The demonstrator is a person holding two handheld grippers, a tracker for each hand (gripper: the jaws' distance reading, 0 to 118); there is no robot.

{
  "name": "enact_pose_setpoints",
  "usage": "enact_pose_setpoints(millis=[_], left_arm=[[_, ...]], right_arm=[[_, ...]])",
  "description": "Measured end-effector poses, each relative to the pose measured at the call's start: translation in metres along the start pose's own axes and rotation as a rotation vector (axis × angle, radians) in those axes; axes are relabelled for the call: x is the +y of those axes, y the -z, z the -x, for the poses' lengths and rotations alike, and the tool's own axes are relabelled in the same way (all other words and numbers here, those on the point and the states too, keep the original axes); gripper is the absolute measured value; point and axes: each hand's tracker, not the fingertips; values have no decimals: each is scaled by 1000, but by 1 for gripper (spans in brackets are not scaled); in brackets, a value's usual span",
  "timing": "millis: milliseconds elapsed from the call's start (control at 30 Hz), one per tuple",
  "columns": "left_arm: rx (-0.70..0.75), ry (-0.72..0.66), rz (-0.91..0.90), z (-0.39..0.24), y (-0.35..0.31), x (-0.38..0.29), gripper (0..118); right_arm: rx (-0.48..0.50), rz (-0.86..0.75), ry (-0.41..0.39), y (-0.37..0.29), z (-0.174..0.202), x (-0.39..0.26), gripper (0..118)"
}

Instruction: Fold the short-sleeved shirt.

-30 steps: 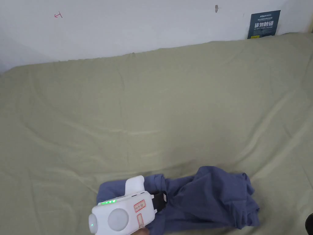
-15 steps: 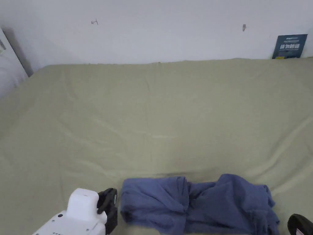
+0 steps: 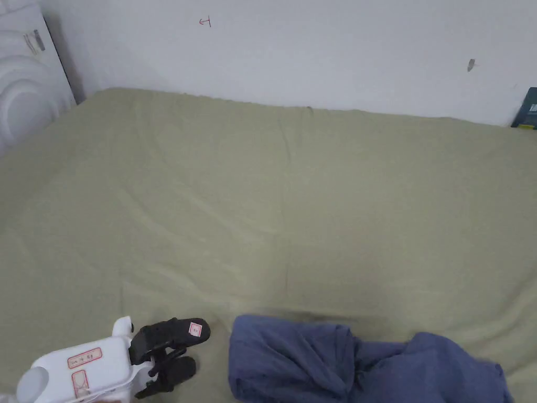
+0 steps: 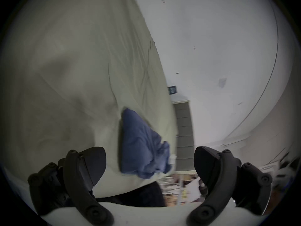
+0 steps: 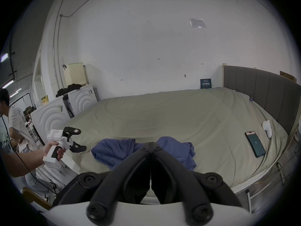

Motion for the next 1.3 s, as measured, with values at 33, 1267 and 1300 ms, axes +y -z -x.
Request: enact_pose_setpoints(millis=[33, 1267, 1300], left_arm=[[-12, -32, 11, 10, 10, 3, 110], [585, 712, -20, -159, 96, -81, 10], [584, 728, -6, -163, 116, -93, 10]], right_arm=[[2, 6, -3, 3, 1, 1, 1], [68, -24, 25, -9, 0, -10, 1], [64, -28, 26, -11, -1, -10, 1]])
